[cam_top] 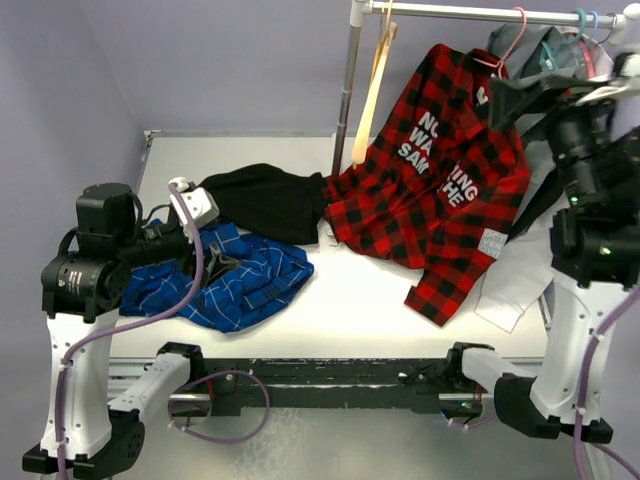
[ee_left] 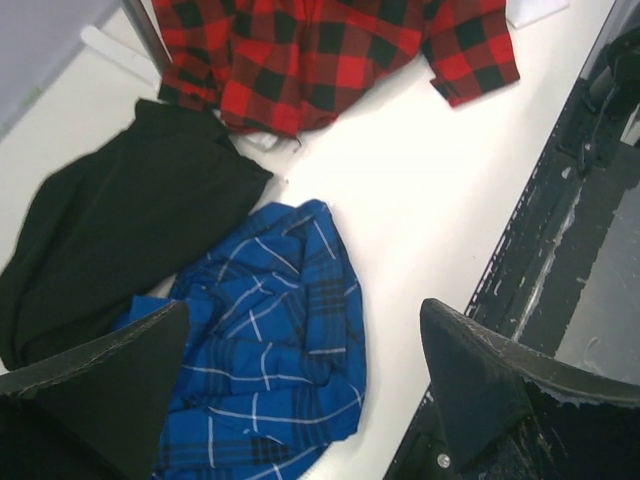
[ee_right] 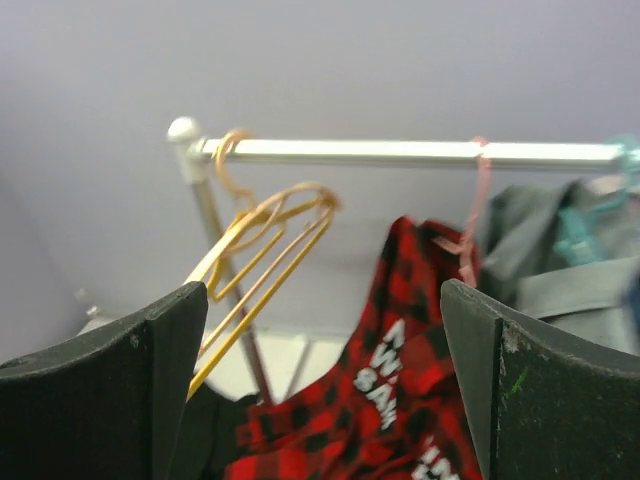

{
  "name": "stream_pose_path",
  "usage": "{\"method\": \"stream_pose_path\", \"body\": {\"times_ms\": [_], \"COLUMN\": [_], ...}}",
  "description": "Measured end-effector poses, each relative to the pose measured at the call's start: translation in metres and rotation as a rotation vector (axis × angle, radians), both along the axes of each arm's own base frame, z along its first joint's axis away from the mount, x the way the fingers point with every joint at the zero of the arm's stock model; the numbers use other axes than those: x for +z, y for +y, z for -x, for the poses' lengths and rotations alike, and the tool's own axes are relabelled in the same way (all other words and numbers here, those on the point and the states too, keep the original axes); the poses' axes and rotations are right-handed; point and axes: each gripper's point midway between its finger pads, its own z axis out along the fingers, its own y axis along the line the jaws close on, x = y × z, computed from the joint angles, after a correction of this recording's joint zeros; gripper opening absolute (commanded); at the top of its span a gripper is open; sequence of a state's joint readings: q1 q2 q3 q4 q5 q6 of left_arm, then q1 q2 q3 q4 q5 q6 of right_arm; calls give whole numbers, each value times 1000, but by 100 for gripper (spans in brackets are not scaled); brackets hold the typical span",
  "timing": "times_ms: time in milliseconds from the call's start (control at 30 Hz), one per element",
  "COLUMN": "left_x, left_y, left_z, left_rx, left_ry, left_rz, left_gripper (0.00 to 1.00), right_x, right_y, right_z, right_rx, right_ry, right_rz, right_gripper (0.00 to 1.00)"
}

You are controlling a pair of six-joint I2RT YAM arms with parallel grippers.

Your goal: Place the shirt on the hanger

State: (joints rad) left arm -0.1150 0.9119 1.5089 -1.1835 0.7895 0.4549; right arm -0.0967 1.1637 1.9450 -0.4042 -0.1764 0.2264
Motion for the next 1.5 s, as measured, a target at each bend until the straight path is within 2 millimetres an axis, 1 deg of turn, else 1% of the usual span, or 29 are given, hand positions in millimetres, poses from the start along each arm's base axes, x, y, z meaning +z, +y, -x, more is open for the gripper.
{"method": "stream_pose_path", "body": {"times_ms": [33,67,133,167,200,233,267,300,333,367,400,467,500,567,633,700,767,900,1000,1033,1100,1167,1267,1333,1367,1467,1500], "left_x": [-4,-10,-21,-26,-31,-37,-43,-47,-51,-52,-54,-53,-53,-53,-54,-55,-56,-59,-60,-60,-61,-62,-64,-65,-65,-64,-64], "left_y": [0,1,1,1,2,3,3,4,5,6,8,10,11,12,13,13,11,11,11,11,10,10,10,10,10,9,9], "left_z": [1,2,5,6,7,8,8,9,9,9,8,6,5,5,5,5,6,6,5,5,5,5,5,4,4,4,5], "left_rx": [1,2,3,4,7,11,15,20,27,34,43,58,64,74,79,75,66,61,61,61,59,57,55,55,55,52,50], "left_ry": [11,26,54,66,77,87,99,106,113,116,115,108,107,103,99,102,108,117,116,116,119,121,125,126,125,124,124], "left_rz": [-2,-4,-7,-9,-12,-15,-19,-22,-22,-21,-19,-14,-13,-7,-3,2,8,14,13,13,14,16,17,17,17,19,20], "left_gripper": [99,99,99,99,99,99,99,99,99,99,99,99,99,99,99,99,99,99,99,99,99,99,99,99,99,99,99], "right_x": [-10,-28,-77,-114,-143,-179,-206,-237,-258,-272,-280,-282,-279,-271,-264,-264,-275,-314,-338,-346,-350,-344,-330,-326,-327,-331,-332], "right_y": [8,15,25,29,32,36,39,44,49,56,64,76,80,82,79,77,76,76,70,66,58,48,30,11,3,-31,-39], "right_z": [-5,-16,-43,-60,-73,-90,-101,-113,-120,-125,-128,-133,-135,-144,-157,-174,-191,-232,-258,-264,-270,-273,-276,-275,-274,-268,-266], "right_rx": [48,96,167,197,216,233,239,240,239,244,253,269,279,274,256,234,214,166,116,91,53,3,-56,-107,-128,-223,-247], "right_ry": [5,27,111,185,250,334,398,475,526,560,579,572,556,513,471,440,438,498,543,560,571,569,552,552,558,586,592], "right_rz": [-9,-27,-70,-98,-122,-146,-161,-172,-172,-165,-156,-137,-131,-125,-123,-123,-123,-115,-96,-86,-65,-47,-42,-42,-43,-43,-39], "right_gripper": [100,100,100,100,100,100,100,100,100,100,100,100,100,100,100,100,100,100,100,100,100,100,100,100,100,100,100]}}
